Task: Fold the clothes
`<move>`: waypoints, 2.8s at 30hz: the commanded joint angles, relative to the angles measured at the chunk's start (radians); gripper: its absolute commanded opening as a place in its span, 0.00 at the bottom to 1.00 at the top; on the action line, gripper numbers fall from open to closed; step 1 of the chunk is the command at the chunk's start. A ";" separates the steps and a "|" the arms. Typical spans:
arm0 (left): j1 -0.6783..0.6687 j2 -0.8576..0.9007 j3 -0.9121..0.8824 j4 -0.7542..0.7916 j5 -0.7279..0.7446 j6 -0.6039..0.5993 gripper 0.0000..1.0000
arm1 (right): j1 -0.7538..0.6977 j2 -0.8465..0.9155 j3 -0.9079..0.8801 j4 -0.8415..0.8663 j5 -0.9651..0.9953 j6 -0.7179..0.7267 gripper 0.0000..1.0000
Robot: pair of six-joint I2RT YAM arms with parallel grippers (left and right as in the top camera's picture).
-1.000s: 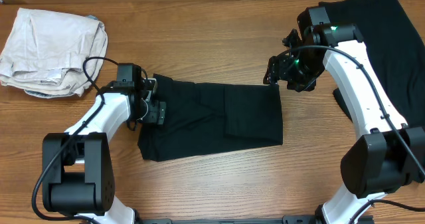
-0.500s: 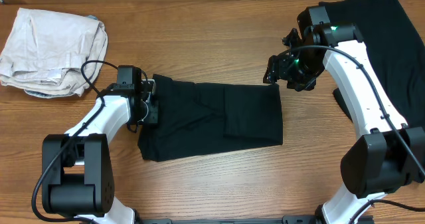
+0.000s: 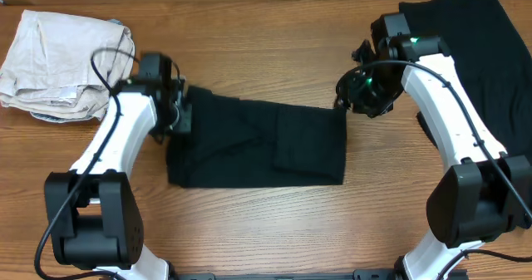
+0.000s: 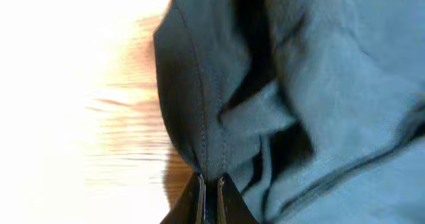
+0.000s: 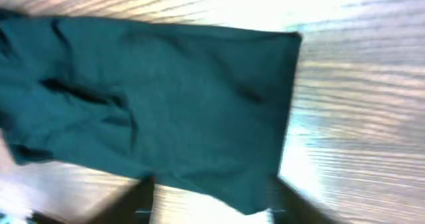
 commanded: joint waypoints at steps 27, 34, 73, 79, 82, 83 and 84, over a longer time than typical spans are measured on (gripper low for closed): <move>-0.182 0.005 0.498 -0.260 -0.033 0.002 0.04 | 0.004 -0.007 -0.553 0.544 -0.459 0.000 0.04; -0.357 0.006 0.499 -0.255 -0.005 -0.004 0.04 | 0.001 -0.009 -0.525 0.535 -0.462 0.000 0.04; -0.723 0.201 0.535 -0.144 0.260 -0.114 1.00 | -0.445 -0.153 0.186 0.021 -0.353 -0.060 0.04; -0.677 0.180 0.748 -0.221 0.138 -0.112 1.00 | -0.458 -0.153 0.186 -0.011 -0.345 -0.066 0.04; -0.634 0.172 0.914 -0.280 0.056 -0.113 1.00 | -0.446 -0.153 0.186 -0.043 -0.341 -0.084 0.05; -0.617 0.172 0.965 -0.295 0.032 -0.114 1.00 | -0.434 -0.153 0.183 -0.055 -0.338 -0.087 0.05; -0.599 0.171 1.010 -0.305 0.011 -0.114 1.00 | -0.412 -0.153 0.176 -0.066 -0.338 -0.094 0.08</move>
